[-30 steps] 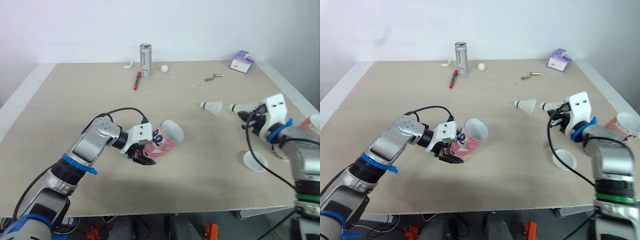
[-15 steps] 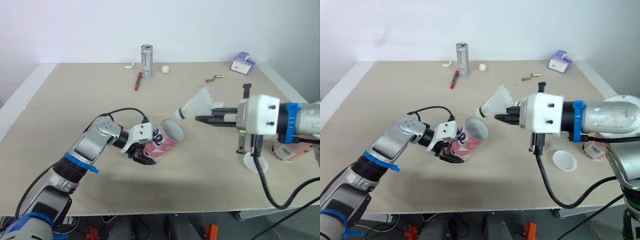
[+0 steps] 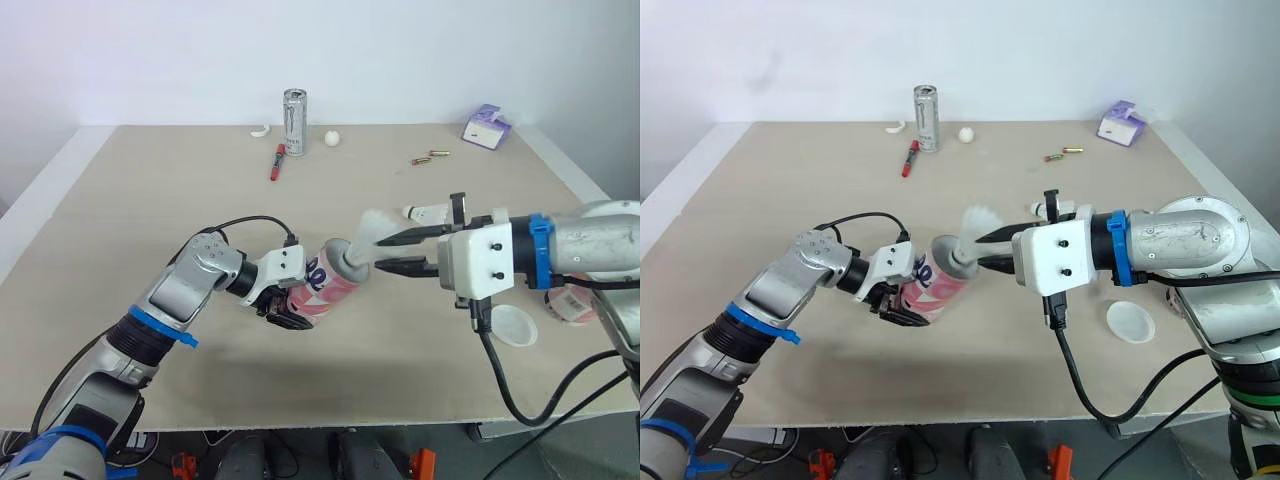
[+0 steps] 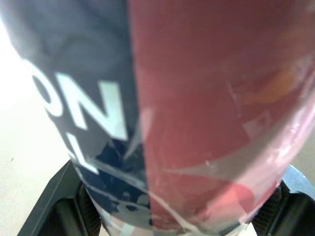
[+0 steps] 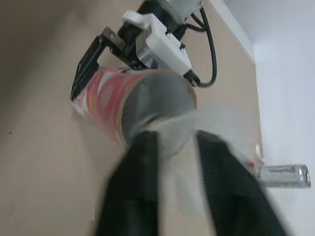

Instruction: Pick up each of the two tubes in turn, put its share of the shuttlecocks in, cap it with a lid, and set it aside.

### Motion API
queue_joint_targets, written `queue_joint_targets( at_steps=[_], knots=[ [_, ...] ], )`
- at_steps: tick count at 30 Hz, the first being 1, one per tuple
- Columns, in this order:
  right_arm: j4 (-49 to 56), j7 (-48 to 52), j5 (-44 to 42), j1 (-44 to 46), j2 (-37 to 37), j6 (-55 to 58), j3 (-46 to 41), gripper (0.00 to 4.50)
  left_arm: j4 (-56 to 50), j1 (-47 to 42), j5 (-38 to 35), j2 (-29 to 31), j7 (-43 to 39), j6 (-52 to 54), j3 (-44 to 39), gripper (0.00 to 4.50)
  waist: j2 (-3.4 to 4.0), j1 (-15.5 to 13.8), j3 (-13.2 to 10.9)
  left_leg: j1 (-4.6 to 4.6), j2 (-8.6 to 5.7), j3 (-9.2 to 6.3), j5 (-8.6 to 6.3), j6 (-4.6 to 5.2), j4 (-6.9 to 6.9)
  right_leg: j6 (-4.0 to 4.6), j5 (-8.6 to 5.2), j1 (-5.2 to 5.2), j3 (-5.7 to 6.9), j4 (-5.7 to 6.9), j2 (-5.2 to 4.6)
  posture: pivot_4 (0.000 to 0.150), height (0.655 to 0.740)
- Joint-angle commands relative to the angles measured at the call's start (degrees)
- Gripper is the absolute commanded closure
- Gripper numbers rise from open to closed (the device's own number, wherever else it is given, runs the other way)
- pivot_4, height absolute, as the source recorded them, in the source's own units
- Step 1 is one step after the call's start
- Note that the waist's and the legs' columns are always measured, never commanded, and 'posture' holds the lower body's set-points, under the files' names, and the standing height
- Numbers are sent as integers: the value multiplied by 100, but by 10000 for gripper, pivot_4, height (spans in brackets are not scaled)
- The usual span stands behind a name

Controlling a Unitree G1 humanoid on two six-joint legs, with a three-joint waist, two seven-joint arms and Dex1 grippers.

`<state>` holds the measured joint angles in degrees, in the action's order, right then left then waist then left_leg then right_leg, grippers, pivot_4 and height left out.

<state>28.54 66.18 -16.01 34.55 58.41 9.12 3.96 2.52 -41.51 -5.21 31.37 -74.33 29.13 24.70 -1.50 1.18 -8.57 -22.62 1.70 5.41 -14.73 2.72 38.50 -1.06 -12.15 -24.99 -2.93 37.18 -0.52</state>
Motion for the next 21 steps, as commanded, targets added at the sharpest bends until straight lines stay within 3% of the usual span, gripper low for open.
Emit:
queue_joint_targets(
  at_steps=[1, 4, 8, 11, 15, 21],
  knots=[
    [186, -45, -316, 155, -71, 274, -225, 12965, 73, 125, 139, 68, 58, 102, 156, 11414, 0, 0, 0, 0, 0, 0, 0, 0, 0, 0, 0, 0, 0, 0, 0, 1500, 7400],
    [249, -420, -910, 137, -287, 951, -587, 926, 78, 125, 142, 65, 56, 95, 162, 11414, 0, -1, 0, 0, 1, -1, 0, 0, 0, 0, 0, 1, 0, 0, 0, 1500, 7400],
    [-460, -1431, -1594, -73, -687, 2281, -1455, 926, 121, 101, 151, 60, 43, 61, 176, 11414, -3, -2, -1, -3, -1, -3, 0, 0, 3, 2, 2, 2, 2, 0, -5, 1500, 7400],
    [-1150, -2181, -1632, -284, -958, 3034, -1887, 926, 140, 88, 157, 59, 32, 35, 190, 11414, -31, -3, 10, -3, -1, -7, 0, 0, 5, 5, 2, 8, 8, 0, -17, 1500, 7400],
    [-2502, -3453, -1415, -182, -1761, 3391, -2254, 926, 113, 85, 159, 67, 25, 45, 192, 11414, -26, 13, 12, -1, -4, 4, 0, 0, 4, 32, 21, 4, 9, 0, -34, 1500, 7400],
    [-3689, -3645, -818, 99, -2103, 2722, -1914, 926, 91, 91, 164, 92, 26, 61, 187, 11414, 5, 11, 8, -7, -6, 7, 3, 5, 1, 0, 31, -5, -7, 1, -5, 1500, 7400]
  ],
)
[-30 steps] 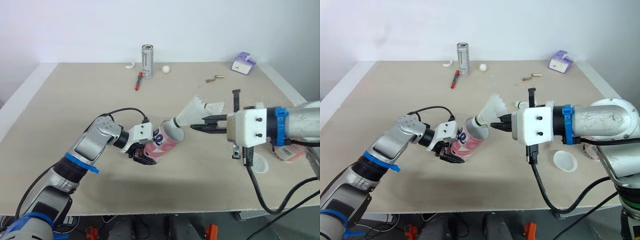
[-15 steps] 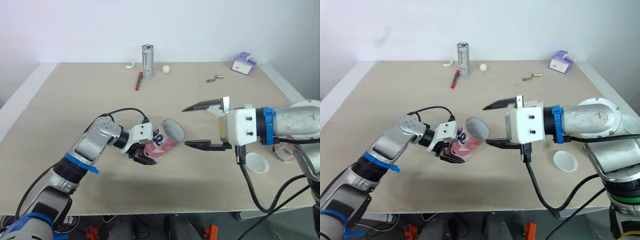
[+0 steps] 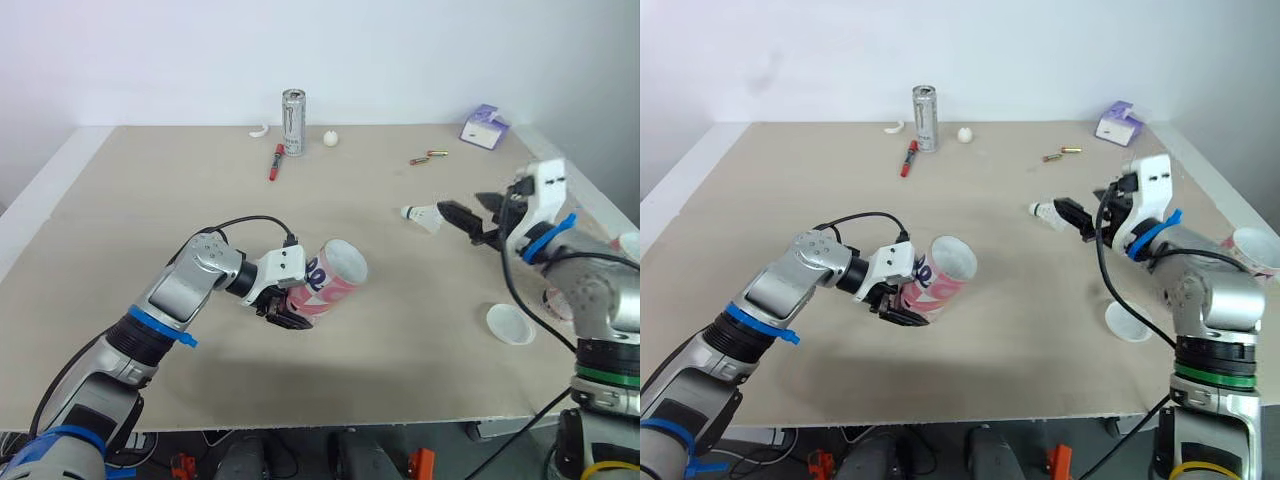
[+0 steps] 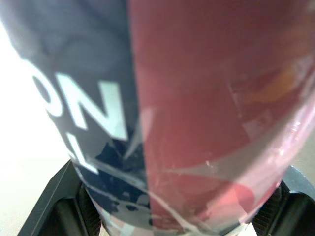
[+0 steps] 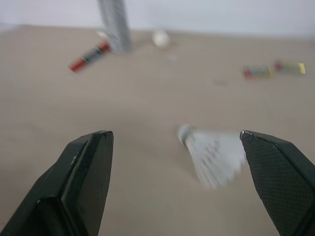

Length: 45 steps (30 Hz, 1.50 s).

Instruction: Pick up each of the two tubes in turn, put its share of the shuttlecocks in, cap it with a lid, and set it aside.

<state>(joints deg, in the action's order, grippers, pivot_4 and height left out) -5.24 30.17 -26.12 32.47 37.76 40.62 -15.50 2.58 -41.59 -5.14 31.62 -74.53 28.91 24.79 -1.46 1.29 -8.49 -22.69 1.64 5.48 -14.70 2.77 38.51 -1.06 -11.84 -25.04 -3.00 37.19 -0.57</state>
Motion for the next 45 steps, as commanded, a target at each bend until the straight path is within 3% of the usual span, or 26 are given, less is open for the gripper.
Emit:
queue_joint_targets(
  at_steps=[1, 13, 37, 40, 44, 45],
  knots=[
    [-540, -53, 265, 384, -100, -547, 71, 926, 77, 103, 158, 75, 44, 89, 175, 11414, 0, 3, 0, -1, 0, 0, 0, 0, 0, -6, -1, -1, 0, 0, 1, 1500, 7400],
    [-2671, 227, 726, 1184, -505, -1519, 366, 926, -74, 193, 132, 125, 93, 188, 155, 11414, 1, 8, -1, 0, 1, 0, -1, 1, -5, -27, -10, -1, -4, 0, 5, 1500, 7400],
    [-5135, 425, 1285, 2453, -1046, -2516, 427, 926, -251, 323, 114, 149, 216, 311, 126, 11414, 3, 67, -2, 2, 1, 7, -1, 1, -5, 2, 11, 0, -8, 0, 3, 1500, 7400],
    [-5327, 431, 1361, 2555, -1085, -2626, 436, 8381, -278, 342, 109, 144, 232, 331, 126, 11414, 3, 69, -2, 2, 1, 6, -1, 1, -5, 2, 11, 0, -7, 0, 3, 1500, 7400],
    [-5565, 460, 1457, 2626, -1108, -2748, 454, 26151, -295, 363, 110, 134, 257, 345, 123, 11414, 3, 73, -2, 2, 1, 6, -1, 1, -5, 2, 11, 0, -8, 0, 3, 1500, 7400],
    [-5617, 464, 1476, 2638, -1109, -2776, 449, 32650, -304, 367, 109, 130, 263, 354, 122, 11414, 3, 74, -2, 2, 1, 6, -1, 0, -5, 2, 11, 0, -7, 0, 3, 1500, 7400]
  ],
)
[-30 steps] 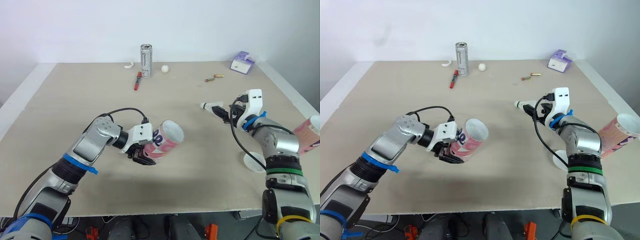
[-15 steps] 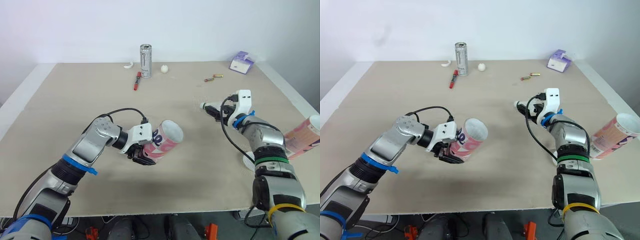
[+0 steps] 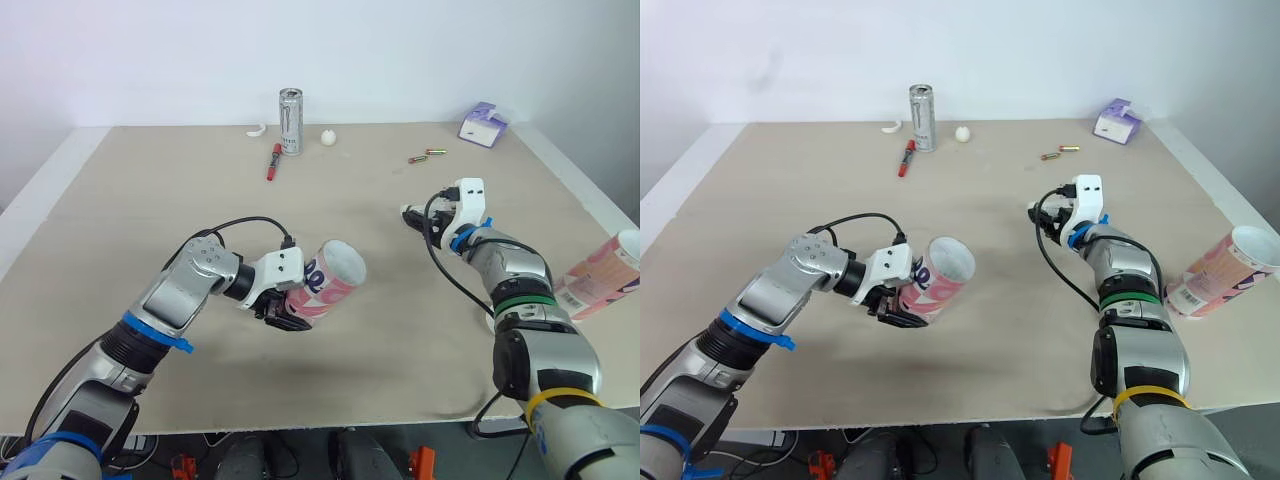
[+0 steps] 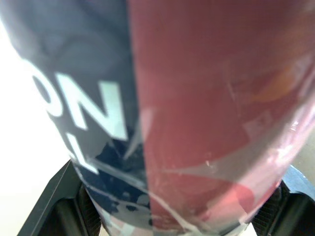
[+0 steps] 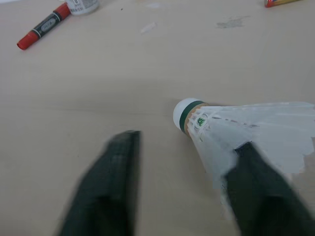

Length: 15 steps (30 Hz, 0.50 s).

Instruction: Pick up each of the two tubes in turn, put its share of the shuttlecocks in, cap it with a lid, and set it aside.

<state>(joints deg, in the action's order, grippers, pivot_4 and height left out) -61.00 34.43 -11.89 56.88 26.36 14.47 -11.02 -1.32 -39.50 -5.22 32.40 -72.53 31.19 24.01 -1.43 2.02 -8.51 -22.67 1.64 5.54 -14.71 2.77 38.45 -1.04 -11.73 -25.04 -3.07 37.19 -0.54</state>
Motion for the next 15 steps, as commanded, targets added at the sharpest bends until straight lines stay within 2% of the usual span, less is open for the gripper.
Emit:
queue_joint_targets(
  at_steps=[1, 3, 11, 13, 15],
  knots=[
    [-81, 40, 67, 208, 33, -182, -3, 37020, 80, 161, 118, 49, 67, 132, 201, 11414, 0, 0, 0, 0, 0, 0, 0, 0, 0, 0, 0, 0, 0, 0, 0, 1500, 7400],
    [-169, 32, 113, 231, 42, -231, 1, 44695, 78, 167, 120, 41, 78, 137, 200, 11414, 0, 1, 0, 0, 0, 0, 0, 0, 0, 0, 0, 0, 0, 0, 0, 1500, 7400],
    [-98, 115, 294, 224, 105, -456, 82, 44695, 98, 179, 126, 23, 100, 117, 201, 11414, 0, 3, 0, 0, 0, 1, 0, 0, 0, 0, 0, 0, -1, 0, 0, 1500, 7400],
    [340, 264, 448, 107, 201, -597, 274, 44695, 110, 182, 132, 14, 105, 101, 206, 11414, 4, 3, -2, 0, 0, 1, 0, 0, 0, 0, 0, 0, -1, 0, 0, 1500, 7400],
    [1587, 594, 548, -254, 423, -604, 518, 44695, 137, 174, 137, 4, 105, 79, 207, 11414, 9, -10, -4, 0, 0, 2, 0, 0, 0, -2, 1, -1, -3, 0, -1, 1500, 7400]
  ],
)
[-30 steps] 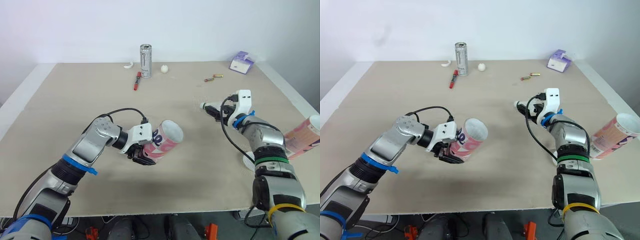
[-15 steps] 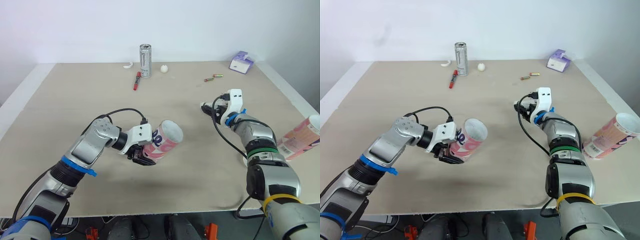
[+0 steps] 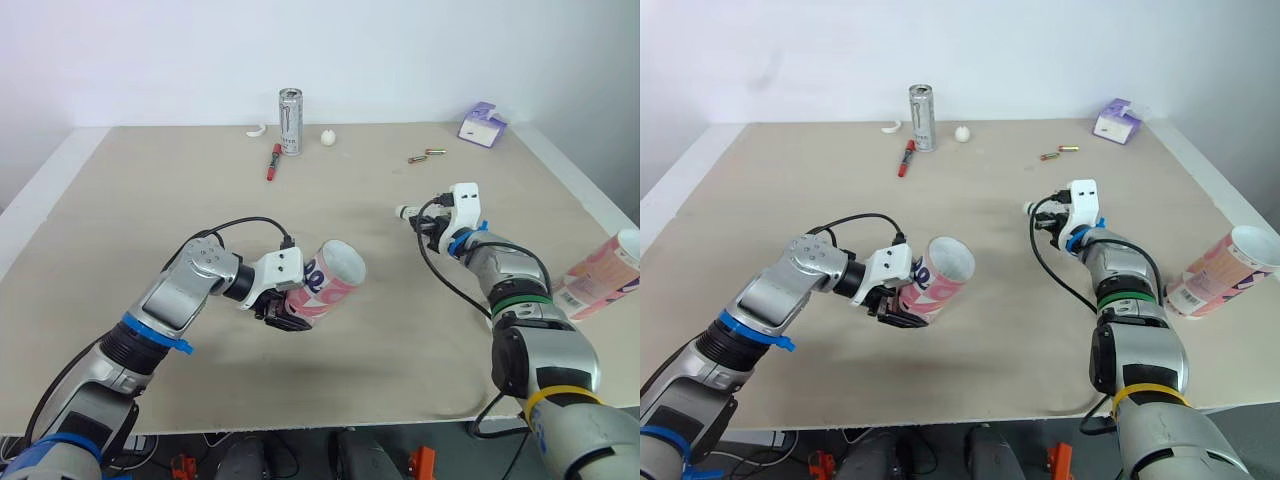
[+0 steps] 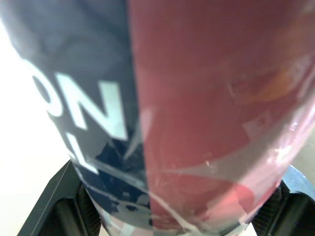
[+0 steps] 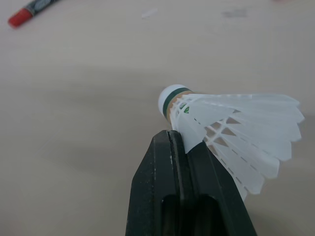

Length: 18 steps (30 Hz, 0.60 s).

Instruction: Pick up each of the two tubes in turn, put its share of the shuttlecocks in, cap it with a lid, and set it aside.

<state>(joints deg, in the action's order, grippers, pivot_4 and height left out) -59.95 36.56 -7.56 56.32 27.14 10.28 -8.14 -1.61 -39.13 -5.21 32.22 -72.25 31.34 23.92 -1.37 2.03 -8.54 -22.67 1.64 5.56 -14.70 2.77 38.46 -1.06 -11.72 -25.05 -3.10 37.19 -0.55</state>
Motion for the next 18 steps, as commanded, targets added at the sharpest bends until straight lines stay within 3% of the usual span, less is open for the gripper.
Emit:
queue_joint_targets(
  at_steps=[1, 5, 9, 12, 18],
  knots=[
    [1977, 481, 129, -358, 429, -130, 302, 44695, 167, 135, 137, 20, 74, 61, 214, 11414, 6, -14, -2, -4, -2, -4, 0, 0, 0, -2, -1, -1, 3, 0, -2, 1500, 7400],
    [5230, 1456, -23, -1472, 1414, 173, 545, 44695, 202, 114, 137, 5, 63, 24, 211, 11414, 13, -72, 1, -19, -6, -15, -4, -2, 0, -7, -8, -10, 10, -1, -5, 1500, 7400],
    [7249, 2105, -485, -2037, 2240, 595, 421, 44695, 253, 96, 128, -3, 41, -17, 209, 11414, 17, -79, 3, -22, -5, -25, -8, 0, 1, -43, -39, -11, 20, 0, -4, 1500, 7400],
    [8170, 2413, -759, -2117, 2626, 782, 437, 44695, 312, 82, 138, -19, 22, -90, 220, 11414, 16, -76, 3, -10, -2, -24, -7, 0, 7, -38, -31, -2, 20, 1, -1, 1500, 7400],
    [8846, 2987, -1024, -2213, 3034, 792, 652, 44695, 426, 20, 137, -103, 57, -186, 224, 11414, 6, -83, 1, 5, -3, -18, 3, 8, 13, -11, -35, 12, 22, 0, -9, 1500, 7400]
  ],
)
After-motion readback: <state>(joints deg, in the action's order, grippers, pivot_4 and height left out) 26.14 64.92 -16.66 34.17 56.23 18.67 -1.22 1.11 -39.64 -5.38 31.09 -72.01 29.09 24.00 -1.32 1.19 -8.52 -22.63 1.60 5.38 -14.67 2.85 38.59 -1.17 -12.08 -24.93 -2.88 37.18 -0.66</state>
